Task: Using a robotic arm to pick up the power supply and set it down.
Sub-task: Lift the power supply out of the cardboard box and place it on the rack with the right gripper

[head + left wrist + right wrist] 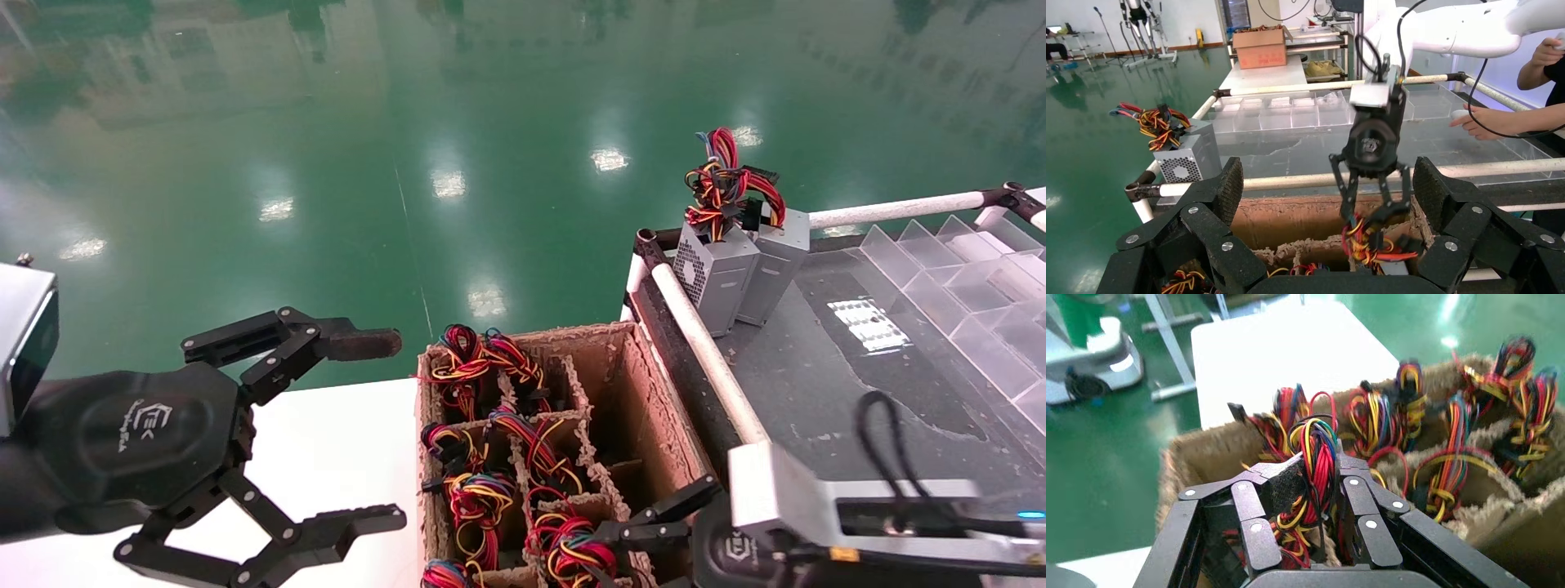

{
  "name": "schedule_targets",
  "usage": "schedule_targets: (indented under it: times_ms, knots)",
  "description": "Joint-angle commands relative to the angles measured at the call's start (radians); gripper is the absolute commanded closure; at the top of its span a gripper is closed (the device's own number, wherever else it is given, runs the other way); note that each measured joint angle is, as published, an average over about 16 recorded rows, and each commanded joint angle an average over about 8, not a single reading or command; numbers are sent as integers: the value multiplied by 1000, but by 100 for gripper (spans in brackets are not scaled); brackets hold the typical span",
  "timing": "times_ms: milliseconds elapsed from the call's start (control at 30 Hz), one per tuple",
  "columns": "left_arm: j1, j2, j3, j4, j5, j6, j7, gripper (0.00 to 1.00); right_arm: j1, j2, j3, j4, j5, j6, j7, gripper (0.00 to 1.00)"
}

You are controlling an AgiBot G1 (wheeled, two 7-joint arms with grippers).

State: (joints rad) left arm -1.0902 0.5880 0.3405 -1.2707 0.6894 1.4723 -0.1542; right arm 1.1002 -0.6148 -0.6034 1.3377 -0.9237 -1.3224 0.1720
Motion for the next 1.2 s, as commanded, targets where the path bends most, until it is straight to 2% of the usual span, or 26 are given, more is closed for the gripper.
schedule_targets:
  times_ms: [33,400,667,900,1200]
  knots:
    - [0,0,0,0,0,0,0,0,-7,11,12,0,30,-11,-9,100]
    - [0,0,0,0,0,0,0,0,-19,88,93,-20,186,-36,-12,100]
    - [0,0,0,0,0,0,0,0,-12,130,136,-89,274,-63,3,100]
    - [0,0,1,0,0,0,0,0,48,140,157,-190,309,-118,23,100]
    - [0,0,1,0,0,0,0,0,164,127,176,-338,313,-140,47,100]
